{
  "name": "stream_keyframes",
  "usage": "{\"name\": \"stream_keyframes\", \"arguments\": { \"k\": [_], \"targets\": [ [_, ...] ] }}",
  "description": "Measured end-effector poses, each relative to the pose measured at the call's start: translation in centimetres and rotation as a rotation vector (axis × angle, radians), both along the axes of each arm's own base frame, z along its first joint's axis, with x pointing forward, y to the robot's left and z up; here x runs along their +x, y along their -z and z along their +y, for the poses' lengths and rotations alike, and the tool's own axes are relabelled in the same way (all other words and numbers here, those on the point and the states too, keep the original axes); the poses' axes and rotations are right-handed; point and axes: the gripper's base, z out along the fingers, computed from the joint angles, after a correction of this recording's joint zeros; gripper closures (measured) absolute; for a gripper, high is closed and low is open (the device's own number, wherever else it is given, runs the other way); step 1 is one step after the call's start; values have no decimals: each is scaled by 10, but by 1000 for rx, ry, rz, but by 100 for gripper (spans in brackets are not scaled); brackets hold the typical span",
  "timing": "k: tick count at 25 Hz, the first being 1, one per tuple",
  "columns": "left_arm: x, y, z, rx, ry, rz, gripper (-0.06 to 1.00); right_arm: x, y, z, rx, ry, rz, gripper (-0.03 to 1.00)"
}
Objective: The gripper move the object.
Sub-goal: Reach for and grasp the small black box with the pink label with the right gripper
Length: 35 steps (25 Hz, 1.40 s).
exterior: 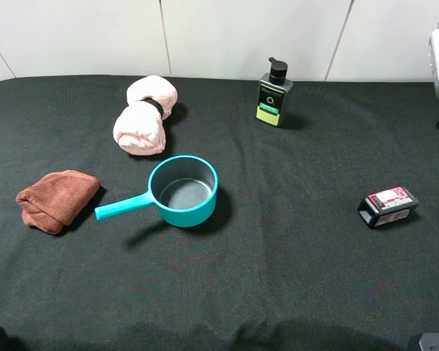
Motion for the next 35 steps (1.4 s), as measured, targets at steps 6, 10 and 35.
{"name": "stream_keyframes", "arguments": {
  "k": [6,10,35],
  "targets": [
    [0,0,0,0,0,0,18,9,14,0,5,-9,43,35],
    [0,0,0,0,0,0,18,13,23,0,6,-16,73,35],
    [0,0,0,0,0,0,18,33,63,2,24,-23,149,35]
  ]
}}
